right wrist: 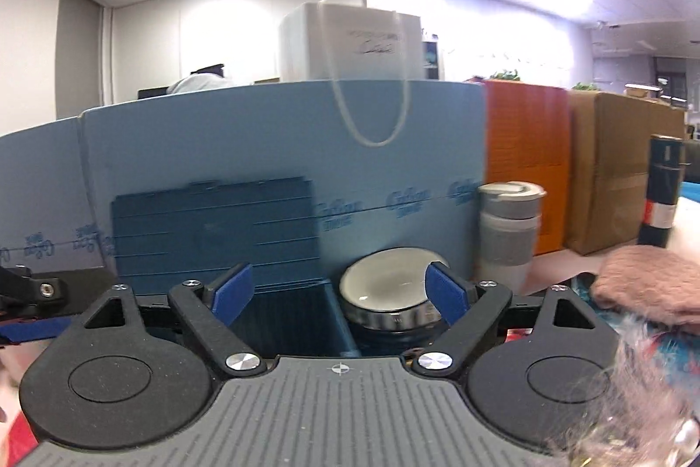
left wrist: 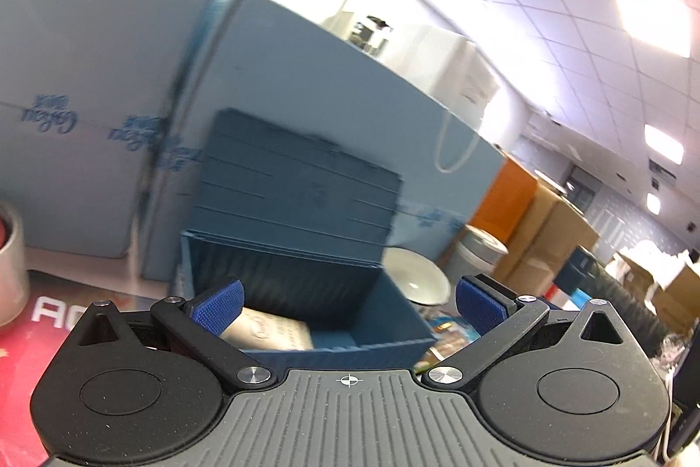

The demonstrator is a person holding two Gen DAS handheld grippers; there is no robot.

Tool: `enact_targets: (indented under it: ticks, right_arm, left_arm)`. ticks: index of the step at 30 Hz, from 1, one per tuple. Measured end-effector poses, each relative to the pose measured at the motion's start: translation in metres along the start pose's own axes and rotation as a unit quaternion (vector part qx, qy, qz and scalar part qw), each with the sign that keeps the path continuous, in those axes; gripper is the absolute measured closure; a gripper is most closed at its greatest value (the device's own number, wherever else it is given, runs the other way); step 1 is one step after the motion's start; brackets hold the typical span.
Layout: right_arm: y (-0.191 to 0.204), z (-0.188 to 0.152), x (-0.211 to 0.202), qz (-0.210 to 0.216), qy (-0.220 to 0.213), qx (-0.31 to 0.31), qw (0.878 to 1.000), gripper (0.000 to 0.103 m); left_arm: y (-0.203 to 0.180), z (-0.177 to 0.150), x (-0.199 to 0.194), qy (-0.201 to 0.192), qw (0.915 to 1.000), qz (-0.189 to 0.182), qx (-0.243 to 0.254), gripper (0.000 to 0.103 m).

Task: Organize rigid objects
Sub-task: 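Open the right tool to drop the pen and withdraw, then grasp the light-blue marker on the mat with the right tool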

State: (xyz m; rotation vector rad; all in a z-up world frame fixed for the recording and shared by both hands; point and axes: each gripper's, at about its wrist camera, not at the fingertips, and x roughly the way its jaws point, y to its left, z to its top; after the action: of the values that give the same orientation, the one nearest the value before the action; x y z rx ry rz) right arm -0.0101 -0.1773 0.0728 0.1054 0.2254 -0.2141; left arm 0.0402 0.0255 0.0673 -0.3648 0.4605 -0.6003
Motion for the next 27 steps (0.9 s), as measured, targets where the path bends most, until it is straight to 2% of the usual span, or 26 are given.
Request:
enact_targets:
  ticks: [5, 9, 14, 18, 22, 27]
  right_arm:
    - [-0.030, -0.005, -0.013, -0.011, 0.000, -0.002, 1.000, 0.010]
    - [-0.054, -0.014, -0.019, -0.030, 0.009, -0.002, 1.000, 0.005]
    - [-0.084, -0.034, -0.016, -0.041, 0.043, -0.006, 0.998, 0.000]
    - [-0.093, -0.057, -0.005, -0.028, 0.079, -0.057, 0.995, 0.000]
    - [-0.099, -0.075, 0.009, -0.005, 0.111, -0.131, 0.985, 0.000]
    - [-0.107, -0.084, 0.021, 0.025, 0.142, -0.131, 0.981, 0.000]
  left_arm:
    - [-0.020, -0.013, 0.009, 0.025, 0.9991, -0.026, 0.021, 0.000]
    - [-0.034, -0.025, 0.020, 0.049, 0.9978, -0.018, 0.040, 0.000]
    - [-0.041, -0.037, 0.025, 0.061, 0.9966, -0.005, 0.055, 0.000]
    - [-0.040, -0.038, 0.024, 0.059, 0.9966, -0.003, 0.058, 0.000]
    - [-0.040, -0.038, 0.026, 0.058, 0.9966, -0.005, 0.059, 0.000]
    - [-0.041, -0.040, 0.029, 0.062, 0.9961, -0.003, 0.063, 0.000]
